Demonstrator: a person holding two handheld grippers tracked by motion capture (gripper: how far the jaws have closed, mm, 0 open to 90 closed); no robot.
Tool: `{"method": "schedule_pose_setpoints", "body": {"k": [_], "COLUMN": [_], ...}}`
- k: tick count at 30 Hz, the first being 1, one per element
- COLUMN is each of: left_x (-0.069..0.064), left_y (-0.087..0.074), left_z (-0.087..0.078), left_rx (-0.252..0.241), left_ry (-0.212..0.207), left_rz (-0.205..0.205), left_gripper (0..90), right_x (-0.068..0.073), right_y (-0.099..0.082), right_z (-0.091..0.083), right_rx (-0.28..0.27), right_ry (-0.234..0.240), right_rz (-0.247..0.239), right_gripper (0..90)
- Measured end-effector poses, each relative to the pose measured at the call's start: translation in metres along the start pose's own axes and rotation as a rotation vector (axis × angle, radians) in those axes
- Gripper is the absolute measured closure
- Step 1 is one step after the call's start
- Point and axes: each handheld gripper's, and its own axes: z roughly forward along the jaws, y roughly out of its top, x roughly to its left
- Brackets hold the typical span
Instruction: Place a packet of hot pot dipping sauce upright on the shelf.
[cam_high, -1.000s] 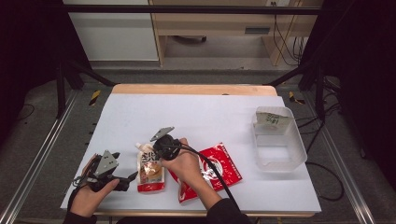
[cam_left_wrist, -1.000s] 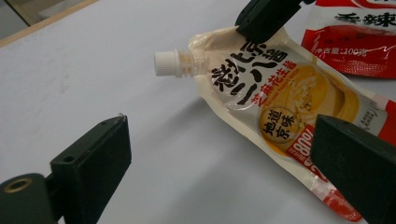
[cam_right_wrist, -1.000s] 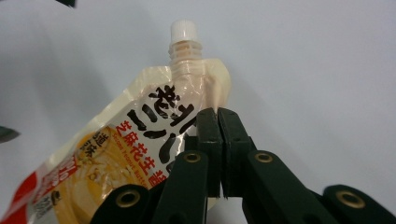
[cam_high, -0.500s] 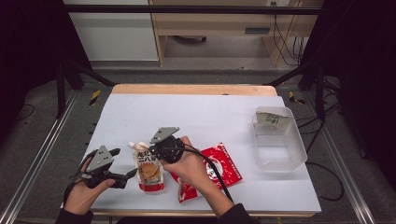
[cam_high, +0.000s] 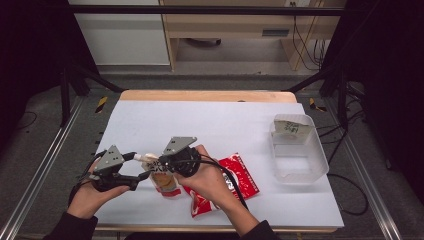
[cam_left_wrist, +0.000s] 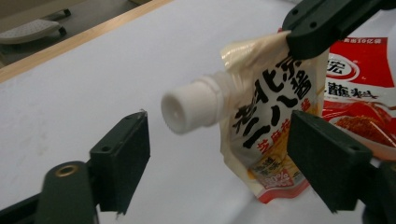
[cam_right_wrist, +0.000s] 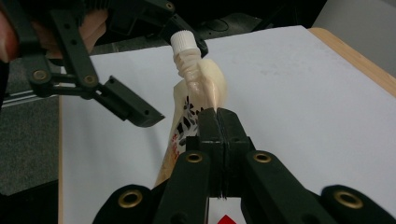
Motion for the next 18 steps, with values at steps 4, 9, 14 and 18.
{"method": "schedule_pose_setpoints", "body": {"k": [4,9,14,18], "left_x": [0.002,0.004,0.007,0.006], "left_y": [0.007,0.011,0.014,0.015], "left_z": [0.003,0.003,0.003,0.001], "left_rx": [0.006,-0.010,-0.021,-0.012], "left_ry": [-0.020,-0.056,-0.082,-0.113], "left_rz": [0.032,0.042,0.031,0.021], "left_gripper": [30.5,44.5,53.0,60.7], "right_x": [0.002,0.002,0.001,-0.001], "right_y": [0.001,0.000,-0.001,-0.002], "right_z": [-0.004,-0.007,-0.010,-0.013], "right_rx": [-0.012,-0.014,-0.018,-0.017], "right_ry": [0.012,0.016,0.023,0.018], "right_rz": [-0.020,-0.030,-0.026,-0.021], "right_gripper": [90.0,90.0,90.0,90.0]}}
